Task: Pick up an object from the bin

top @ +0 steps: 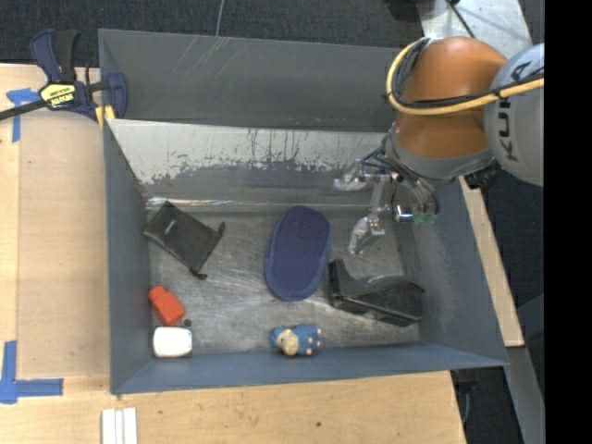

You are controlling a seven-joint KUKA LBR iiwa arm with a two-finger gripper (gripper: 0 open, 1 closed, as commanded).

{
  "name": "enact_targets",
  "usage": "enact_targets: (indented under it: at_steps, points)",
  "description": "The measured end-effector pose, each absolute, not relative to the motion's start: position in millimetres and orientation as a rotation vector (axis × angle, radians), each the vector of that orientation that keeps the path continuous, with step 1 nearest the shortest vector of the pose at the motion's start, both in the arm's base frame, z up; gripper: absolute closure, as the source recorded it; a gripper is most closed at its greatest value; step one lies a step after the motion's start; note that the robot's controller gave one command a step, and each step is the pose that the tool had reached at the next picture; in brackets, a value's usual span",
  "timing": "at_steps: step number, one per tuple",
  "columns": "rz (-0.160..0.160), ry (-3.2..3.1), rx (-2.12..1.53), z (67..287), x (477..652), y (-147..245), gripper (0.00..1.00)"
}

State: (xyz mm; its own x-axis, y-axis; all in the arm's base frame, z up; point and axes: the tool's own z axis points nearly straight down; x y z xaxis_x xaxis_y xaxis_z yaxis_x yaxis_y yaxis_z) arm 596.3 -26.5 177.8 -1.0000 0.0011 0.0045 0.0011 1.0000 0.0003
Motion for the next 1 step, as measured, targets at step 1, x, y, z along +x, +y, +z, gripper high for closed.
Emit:
enact_targets:
  at_steps: [1]
  points:
    - [0.005, -2.919, 1.189, 77.5, 630.2, 13.2, 0.0]
